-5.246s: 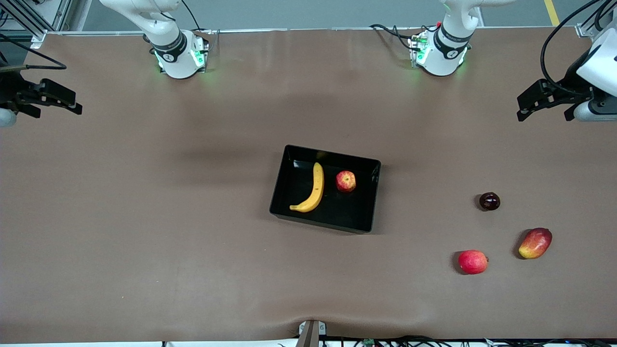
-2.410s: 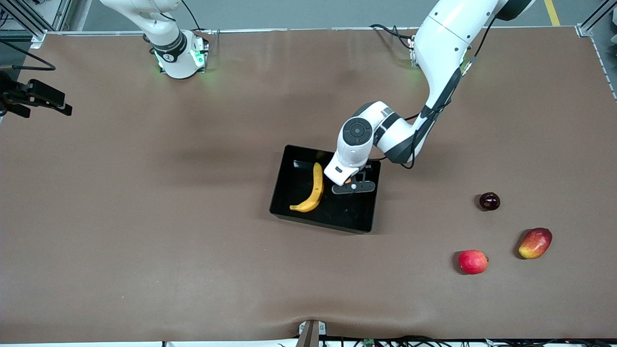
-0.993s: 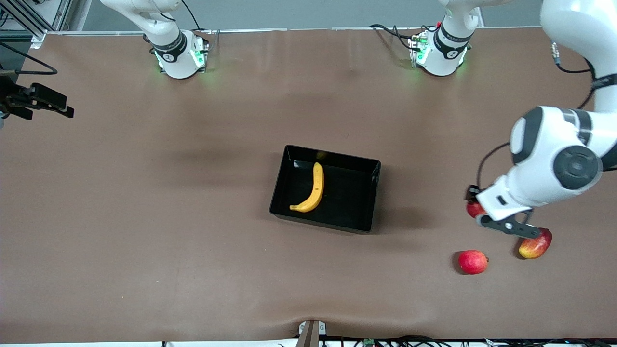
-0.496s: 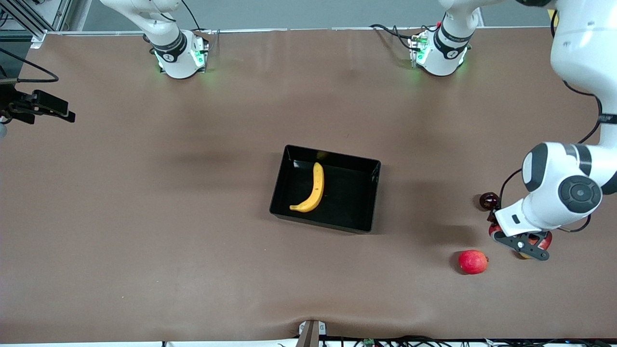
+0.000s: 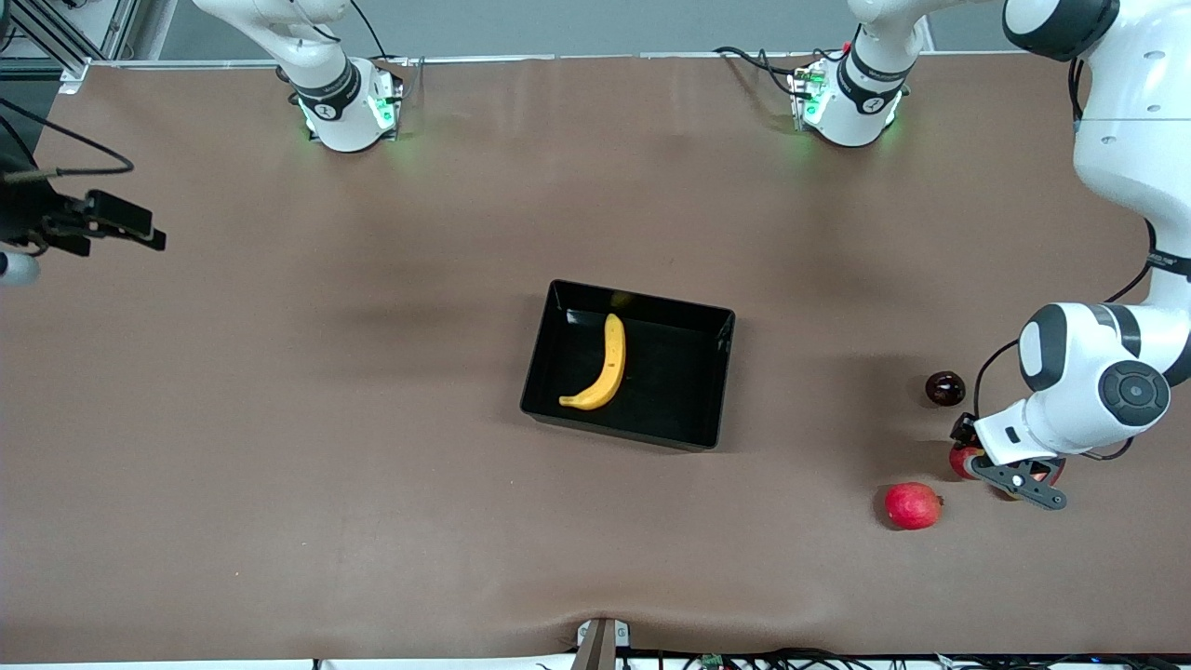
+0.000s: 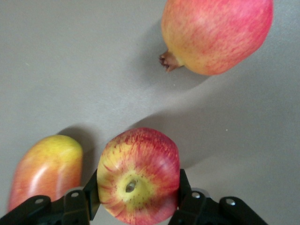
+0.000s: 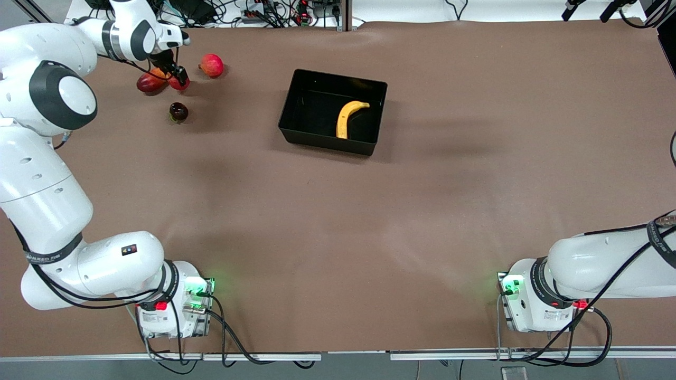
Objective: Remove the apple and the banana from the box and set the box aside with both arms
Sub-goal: 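Open the left gripper to release the apple on the table, then move the left gripper to the banana while the right gripper advances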
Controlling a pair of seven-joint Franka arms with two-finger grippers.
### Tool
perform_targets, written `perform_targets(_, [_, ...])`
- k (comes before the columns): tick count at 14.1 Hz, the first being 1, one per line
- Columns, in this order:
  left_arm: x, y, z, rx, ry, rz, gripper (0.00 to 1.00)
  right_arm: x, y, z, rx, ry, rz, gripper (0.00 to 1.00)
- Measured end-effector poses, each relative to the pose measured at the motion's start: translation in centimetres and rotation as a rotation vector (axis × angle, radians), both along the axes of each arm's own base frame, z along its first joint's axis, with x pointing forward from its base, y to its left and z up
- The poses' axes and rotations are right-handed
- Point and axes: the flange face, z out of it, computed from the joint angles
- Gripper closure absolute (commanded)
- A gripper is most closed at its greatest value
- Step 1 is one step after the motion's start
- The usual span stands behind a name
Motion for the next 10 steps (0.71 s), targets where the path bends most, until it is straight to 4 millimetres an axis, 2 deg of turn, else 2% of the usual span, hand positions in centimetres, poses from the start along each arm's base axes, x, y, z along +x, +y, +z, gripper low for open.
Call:
perform_targets(1, [0.0,0.0,-0.5,-0.008,0.0,0.004,0.36,0.5,0.2,-0.5,0.01,-0.003,-0.001,0.0])
perform_targets(2, [0.1,0.1,-0.4,-0.01,-0.004,0.007,0.0,0.9,0.7,-1.1,0.016,-0.002,-0.006,0.0])
perform_targets(5, [0.3,-0.3,-0.1,-0.018,-0.02,0.005,0.0,2.5,2.5,-3.0,0.016,-0.003,-0.016,0.0])
perform_targets(7, [0.8,-0.6,1.2,-0.019,-0.039,0.002,0.0,3.6,2.8,-4.6,0.016,-0.009,-0.019,0.0])
perform_targets(8, [1.0,-1.0,2.5,-0.021,-0.039,-0.001,0.0,4.0,2.8,-5.3,0.016,-0.004,-0.02,0.0])
perform_targets(10, [1.0,-3.4,7.0,-0.034,-0.025,-0.004,0.0,4.5,2.9,-6.3,0.017,0.007,-0.019,0.0])
